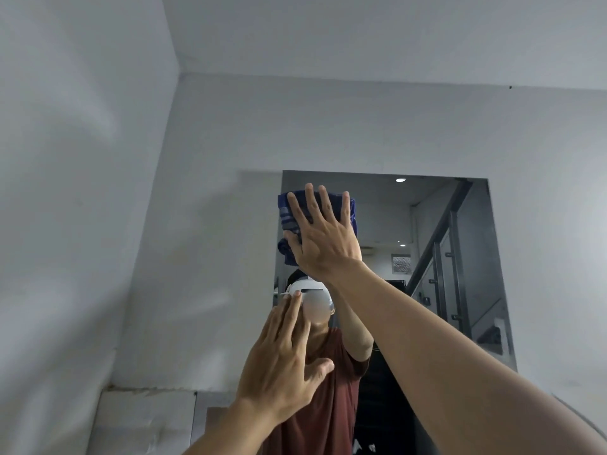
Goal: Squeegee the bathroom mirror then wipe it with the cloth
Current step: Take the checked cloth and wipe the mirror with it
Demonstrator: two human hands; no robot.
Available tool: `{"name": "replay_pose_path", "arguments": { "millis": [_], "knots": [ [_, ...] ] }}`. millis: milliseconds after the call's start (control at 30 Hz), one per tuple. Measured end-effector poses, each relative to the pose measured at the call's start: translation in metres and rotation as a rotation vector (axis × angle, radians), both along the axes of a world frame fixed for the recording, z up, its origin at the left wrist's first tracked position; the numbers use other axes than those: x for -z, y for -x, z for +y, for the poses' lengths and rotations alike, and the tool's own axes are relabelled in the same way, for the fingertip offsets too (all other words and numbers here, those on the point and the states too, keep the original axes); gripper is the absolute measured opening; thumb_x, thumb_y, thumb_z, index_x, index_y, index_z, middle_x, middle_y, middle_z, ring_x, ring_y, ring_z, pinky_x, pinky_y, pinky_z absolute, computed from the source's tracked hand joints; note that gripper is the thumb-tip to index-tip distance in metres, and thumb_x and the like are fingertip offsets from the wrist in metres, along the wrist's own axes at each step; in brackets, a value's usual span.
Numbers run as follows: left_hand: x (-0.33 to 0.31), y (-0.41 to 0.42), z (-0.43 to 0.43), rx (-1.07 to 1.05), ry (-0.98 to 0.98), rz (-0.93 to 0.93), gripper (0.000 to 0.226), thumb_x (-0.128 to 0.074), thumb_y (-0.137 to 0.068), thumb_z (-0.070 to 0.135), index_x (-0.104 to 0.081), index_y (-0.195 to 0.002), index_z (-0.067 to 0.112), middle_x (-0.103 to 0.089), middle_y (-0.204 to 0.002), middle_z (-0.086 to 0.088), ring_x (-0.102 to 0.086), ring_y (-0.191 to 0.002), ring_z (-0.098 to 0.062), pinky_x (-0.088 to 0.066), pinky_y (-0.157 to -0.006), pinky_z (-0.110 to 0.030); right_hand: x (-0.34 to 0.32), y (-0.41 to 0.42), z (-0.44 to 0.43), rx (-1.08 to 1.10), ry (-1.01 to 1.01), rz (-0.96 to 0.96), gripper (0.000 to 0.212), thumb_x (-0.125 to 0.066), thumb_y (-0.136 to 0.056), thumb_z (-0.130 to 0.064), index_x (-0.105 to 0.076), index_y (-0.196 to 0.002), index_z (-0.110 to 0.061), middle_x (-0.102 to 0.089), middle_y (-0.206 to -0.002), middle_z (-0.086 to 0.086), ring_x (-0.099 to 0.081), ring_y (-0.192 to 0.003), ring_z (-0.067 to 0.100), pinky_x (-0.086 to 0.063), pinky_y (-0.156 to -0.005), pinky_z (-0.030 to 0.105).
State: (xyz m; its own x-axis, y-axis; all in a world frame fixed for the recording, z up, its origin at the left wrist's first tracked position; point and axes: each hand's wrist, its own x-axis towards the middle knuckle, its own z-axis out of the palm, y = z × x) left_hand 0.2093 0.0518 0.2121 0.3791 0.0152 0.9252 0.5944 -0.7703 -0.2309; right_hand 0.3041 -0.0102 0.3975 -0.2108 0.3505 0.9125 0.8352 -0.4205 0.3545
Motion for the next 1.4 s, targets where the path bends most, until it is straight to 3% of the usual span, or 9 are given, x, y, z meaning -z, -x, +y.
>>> {"name": "replay_pose_path", "arguments": {
  "millis": [133,400,633,900,1100,1233,1400],
  "knots": [
    [0.003,-0.002,0.002,-0.003,-0.010,0.013,0.078,-0.048,-0.091,0.067,-0.043,-0.150,0.017,-0.030,-0.161,-0.022,-0.031,-0.149,-0.034,-0.041,-0.114,-0.046,0.001,0.011,0.009,-0.005,0.039,-0.059,0.062,-0.021,-0.104,-0.047,-0.016,-0.160,-0.020,-0.014,-0.168,0.012,-0.009,-0.154,0.034,-0.002,-0.121,0.064],
    [0.005,-0.004,0.001,0.011,0.004,0.007,0.086,-0.048,-0.091,0.065,-0.024,-0.159,0.017,-0.018,-0.166,-0.019,-0.017,-0.154,-0.032,-0.036,-0.117,-0.047,-0.022,0.020,0.017,0.001,0.027,-0.013,0.061,-0.016,-0.105,-0.045,-0.013,-0.161,-0.019,-0.011,-0.169,0.011,-0.006,-0.155,0.031,0.003,-0.121,0.063],
    [0.004,-0.004,0.000,-0.008,-0.010,-0.002,0.089,-0.053,-0.086,0.066,-0.033,-0.156,0.016,-0.028,-0.163,-0.019,-0.027,-0.150,-0.034,-0.043,-0.112,-0.046,-0.046,0.015,0.013,0.003,-0.028,0.030,0.061,-0.016,-0.105,-0.045,-0.014,-0.161,-0.019,-0.012,-0.168,0.010,-0.008,-0.155,0.029,0.001,-0.122,0.061],
    [0.007,-0.006,0.003,0.003,-0.024,-0.008,0.089,-0.051,-0.089,0.065,-0.025,-0.159,0.015,-0.019,-0.165,-0.021,-0.017,-0.154,-0.034,-0.036,-0.117,-0.047,-0.045,-0.021,-0.011,0.004,-0.070,0.048,0.062,-0.019,-0.105,-0.045,-0.016,-0.161,-0.019,-0.016,-0.168,0.010,-0.012,-0.155,0.028,0.003,-0.123,0.059],
    [0.001,-0.003,-0.003,0.011,0.031,-0.013,0.087,-0.055,-0.085,0.066,-0.036,-0.155,0.018,-0.031,-0.161,-0.020,-0.030,-0.149,-0.034,-0.038,-0.116,-0.050,-0.039,-0.059,-0.045,0.036,-0.091,0.085,0.062,-0.018,-0.105,-0.046,-0.014,-0.161,-0.021,-0.014,-0.168,0.009,-0.010,-0.156,0.028,0.001,-0.124,0.059],
    [-0.014,0.000,-0.009,0.037,0.045,-0.052,0.074,-0.055,-0.086,0.065,-0.049,-0.145,0.020,-0.040,-0.153,-0.015,-0.040,-0.141,-0.034,-0.038,-0.115,-0.047,-0.037,-0.078,-0.063,0.037,-0.082,0.130,0.061,-0.021,-0.106,-0.045,-0.009,-0.161,-0.022,-0.010,-0.169,0.009,-0.006,-0.156,0.027,0.003,-0.124,0.058],
    [-0.030,-0.006,-0.009,0.039,0.053,-0.032,0.090,-0.055,-0.085,0.067,-0.024,-0.159,0.026,-0.021,-0.165,-0.016,-0.023,-0.151,-0.034,-0.031,-0.120,-0.047,-0.035,-0.099,-0.082,0.049,-0.081,0.172,0.061,-0.021,-0.106,-0.044,-0.007,-0.161,-0.023,-0.007,-0.170,0.008,-0.004,-0.156,0.026,0.003,-0.124,0.058]
  ]
}}
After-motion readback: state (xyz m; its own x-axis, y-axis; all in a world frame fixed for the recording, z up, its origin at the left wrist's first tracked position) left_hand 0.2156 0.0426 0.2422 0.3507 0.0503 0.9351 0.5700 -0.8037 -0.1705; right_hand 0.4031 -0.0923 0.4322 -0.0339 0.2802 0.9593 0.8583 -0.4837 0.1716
